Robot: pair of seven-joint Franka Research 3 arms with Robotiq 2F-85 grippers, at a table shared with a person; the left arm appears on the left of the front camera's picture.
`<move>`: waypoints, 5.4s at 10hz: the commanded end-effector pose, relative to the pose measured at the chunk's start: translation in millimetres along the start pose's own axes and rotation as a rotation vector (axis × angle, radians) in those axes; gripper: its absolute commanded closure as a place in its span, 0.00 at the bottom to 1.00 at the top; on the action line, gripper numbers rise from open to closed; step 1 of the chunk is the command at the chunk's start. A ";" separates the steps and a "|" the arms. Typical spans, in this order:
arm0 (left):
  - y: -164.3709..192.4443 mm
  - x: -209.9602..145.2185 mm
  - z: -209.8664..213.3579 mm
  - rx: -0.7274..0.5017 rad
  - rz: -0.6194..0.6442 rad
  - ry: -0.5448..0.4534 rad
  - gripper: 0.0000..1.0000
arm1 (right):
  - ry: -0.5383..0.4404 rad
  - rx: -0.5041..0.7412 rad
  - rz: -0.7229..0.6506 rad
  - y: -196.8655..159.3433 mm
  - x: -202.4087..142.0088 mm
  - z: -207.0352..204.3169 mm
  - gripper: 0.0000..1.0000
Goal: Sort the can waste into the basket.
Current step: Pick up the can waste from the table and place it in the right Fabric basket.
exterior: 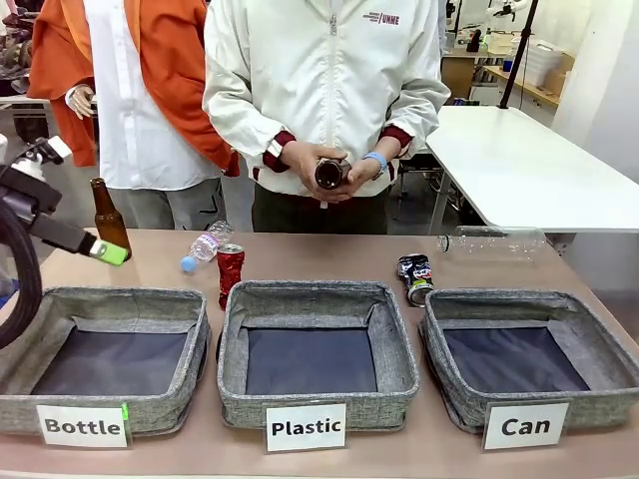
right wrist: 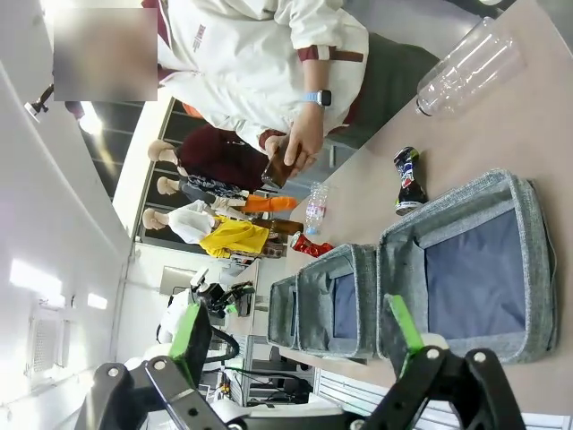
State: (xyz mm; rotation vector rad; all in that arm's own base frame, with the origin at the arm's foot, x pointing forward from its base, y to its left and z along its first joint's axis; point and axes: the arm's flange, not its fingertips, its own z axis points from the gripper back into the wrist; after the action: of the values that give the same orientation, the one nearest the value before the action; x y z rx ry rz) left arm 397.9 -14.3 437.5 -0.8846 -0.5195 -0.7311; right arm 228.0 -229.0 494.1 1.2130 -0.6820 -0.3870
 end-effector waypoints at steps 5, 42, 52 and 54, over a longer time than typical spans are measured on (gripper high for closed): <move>37.2 51.5 34.6 -0.155 -0.133 -0.203 0.00 | -0.011 0.022 0.027 1.9 4.2 0.0 0.00; 65.5 67.2 -75.6 0.084 -0.581 0.013 0.00 | -0.011 0.022 0.027 1.9 4.2 0.0 0.00; 13.5 -16.2 94.1 0.148 -0.551 -0.322 0.00 | -0.011 0.022 0.027 1.9 4.2 0.0 0.00; 13.7 -43.3 145.8 0.205 -0.530 -0.413 0.00 | -0.011 0.022 0.027 1.9 4.2 0.0 0.00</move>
State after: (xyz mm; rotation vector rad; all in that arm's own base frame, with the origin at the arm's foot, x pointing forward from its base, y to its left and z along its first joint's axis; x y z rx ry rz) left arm 360.5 122.4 483.0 -0.7154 -1.1681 -0.9922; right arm 228.7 -230.6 496.1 1.2072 -0.6795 -0.3855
